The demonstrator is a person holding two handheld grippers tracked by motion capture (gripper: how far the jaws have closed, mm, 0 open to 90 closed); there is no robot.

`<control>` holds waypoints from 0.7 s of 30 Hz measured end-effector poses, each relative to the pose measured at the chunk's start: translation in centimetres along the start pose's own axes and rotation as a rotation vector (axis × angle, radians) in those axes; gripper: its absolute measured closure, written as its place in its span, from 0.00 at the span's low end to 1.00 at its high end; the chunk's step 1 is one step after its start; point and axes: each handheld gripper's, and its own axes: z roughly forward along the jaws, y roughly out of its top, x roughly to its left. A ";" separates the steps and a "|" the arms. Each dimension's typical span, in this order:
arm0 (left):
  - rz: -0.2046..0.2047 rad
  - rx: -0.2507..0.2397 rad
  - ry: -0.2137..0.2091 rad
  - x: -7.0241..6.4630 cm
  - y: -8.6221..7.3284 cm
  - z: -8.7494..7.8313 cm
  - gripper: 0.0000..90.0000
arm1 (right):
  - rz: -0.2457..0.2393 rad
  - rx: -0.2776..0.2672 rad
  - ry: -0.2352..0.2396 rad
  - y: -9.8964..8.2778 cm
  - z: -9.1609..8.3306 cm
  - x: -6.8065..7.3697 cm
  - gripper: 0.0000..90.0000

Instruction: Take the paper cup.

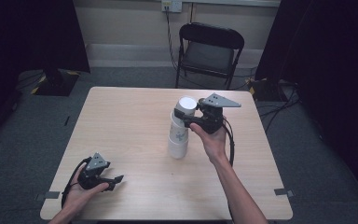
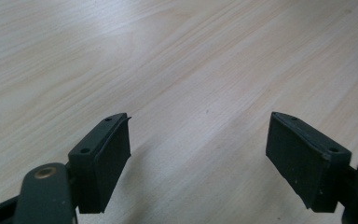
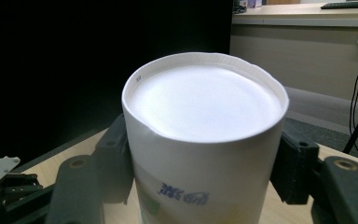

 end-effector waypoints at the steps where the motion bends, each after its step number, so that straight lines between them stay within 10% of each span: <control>1: 0.005 -0.015 -0.003 -0.2 0.1 -0.1 0.24 | 0.001 -0.003 -0.001 0.0 -0.1 0.0 0.39; 21: -0.034 -0.144 0.002 -0.2 1.5 -1.7 0.31 | 0.019 -0.010 0.030 -0.4 -4.7 0.8 0.39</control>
